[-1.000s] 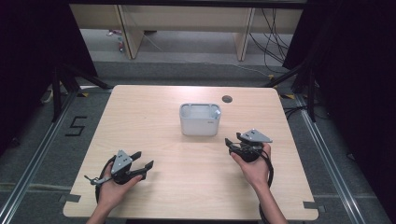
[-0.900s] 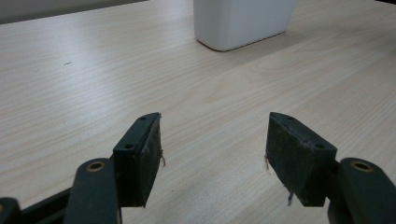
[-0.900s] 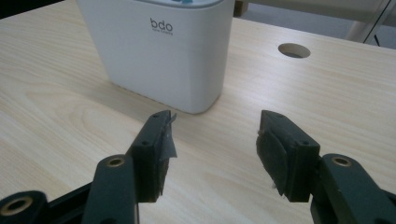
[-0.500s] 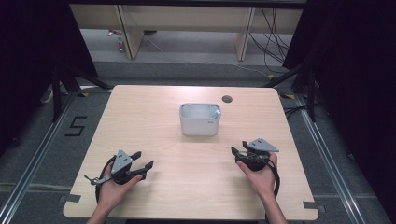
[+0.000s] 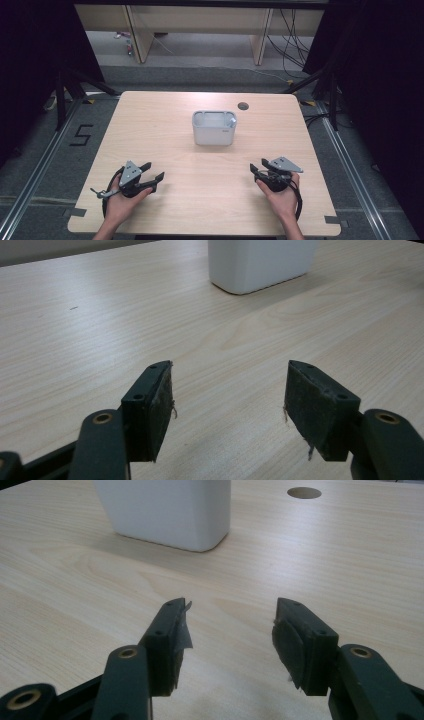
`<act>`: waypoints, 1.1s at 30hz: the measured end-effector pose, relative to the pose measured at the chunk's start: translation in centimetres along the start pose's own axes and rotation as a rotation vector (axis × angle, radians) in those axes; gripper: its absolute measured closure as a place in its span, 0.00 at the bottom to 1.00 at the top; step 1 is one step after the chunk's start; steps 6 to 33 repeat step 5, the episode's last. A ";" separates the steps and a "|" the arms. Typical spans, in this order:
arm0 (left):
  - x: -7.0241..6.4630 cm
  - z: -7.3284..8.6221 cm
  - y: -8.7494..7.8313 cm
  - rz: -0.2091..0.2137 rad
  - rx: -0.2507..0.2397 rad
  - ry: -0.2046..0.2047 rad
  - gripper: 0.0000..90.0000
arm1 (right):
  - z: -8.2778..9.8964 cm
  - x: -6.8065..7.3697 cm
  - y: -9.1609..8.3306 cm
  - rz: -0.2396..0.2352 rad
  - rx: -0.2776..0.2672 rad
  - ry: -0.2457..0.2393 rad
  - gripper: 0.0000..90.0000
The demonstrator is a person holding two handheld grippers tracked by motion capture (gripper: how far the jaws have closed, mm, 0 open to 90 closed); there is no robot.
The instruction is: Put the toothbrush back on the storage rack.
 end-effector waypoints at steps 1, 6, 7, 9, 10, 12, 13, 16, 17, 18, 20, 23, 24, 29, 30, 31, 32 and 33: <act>0.0 0.0 0.0 0.000 0.000 0.000 0.39 | 0.1 0.1 0.0 -0.006 0.004 0.006 0.53; 0.0 0.0 0.0 0.000 -0.002 -0.005 0.39 | 0.1 0.1 0.0 0.008 -0.009 0.021 0.53; 0.0 0.0 0.0 0.000 -0.002 -0.005 0.39 | 0.1 0.1 0.0 0.008 -0.009 0.021 0.53; 0.0 0.0 0.0 0.000 -0.002 -0.005 0.39 | 0.1 0.1 0.0 0.008 -0.009 0.021 0.53; 0.0 0.0 0.0 0.000 -0.002 -0.005 0.39 | 0.1 0.1 0.0 0.008 -0.009 0.021 0.53; 0.0 0.0 0.0 0.000 -0.002 -0.005 0.39 | 0.1 0.1 0.0 0.008 -0.009 0.021 0.53; 0.0 0.0 0.0 0.000 -0.002 -0.005 0.39 | 0.1 0.1 0.0 0.008 -0.009 0.021 0.53; 0.0 0.0 0.0 0.000 -0.002 -0.005 0.39 | 0.1 0.1 0.0 0.008 -0.009 0.021 0.53; 0.0 0.0 0.0 0.000 -0.002 -0.005 0.39 | 0.1 0.1 0.0 0.008 -0.009 0.021 0.53; 0.0 0.0 0.0 0.000 -0.002 -0.005 0.39 | 0.1 0.1 0.0 0.008 -0.009 0.021 0.53; 0.0 0.0 0.0 0.000 -0.002 -0.005 0.39 | 0.1 0.1 0.0 0.008 -0.009 0.021 0.53; 0.0 0.0 0.0 0.000 -0.002 -0.005 0.39 | 0.1 0.1 0.0 0.008 -0.009 0.021 0.53; 0.0 0.0 0.0 0.000 -0.002 -0.005 0.39 | 0.1 0.1 0.0 0.008 -0.009 0.021 0.53; 0.0 0.0 0.0 0.000 -0.002 -0.005 0.39 | 0.1 0.1 0.0 0.008 -0.009 0.021 0.53; 0.0 0.0 0.0 0.000 -0.002 -0.005 0.39 | 0.1 0.1 0.0 0.008 -0.009 0.021 0.53; 0.0 0.0 0.0 0.000 -0.002 -0.005 0.39 | 0.1 0.1 0.0 0.008 -0.009 0.021 0.53; 0.0 0.0 0.0 0.000 -0.002 -0.005 0.39 | 0.1 0.1 0.0 0.008 -0.009 0.021 0.53; 0.0 0.0 0.0 0.000 -0.002 -0.005 0.39 | 0.1 0.1 0.0 0.008 -0.009 0.021 0.53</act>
Point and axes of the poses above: each handheld gripper's, and its own axes: y roughly forward along the jaws, z roughly out of its underside, x roughly to its left, the point moved 9 cm from there along y, roughly forward along the jaws, and after that the axes turned 9 degrees about y, right-handed, at the moved point
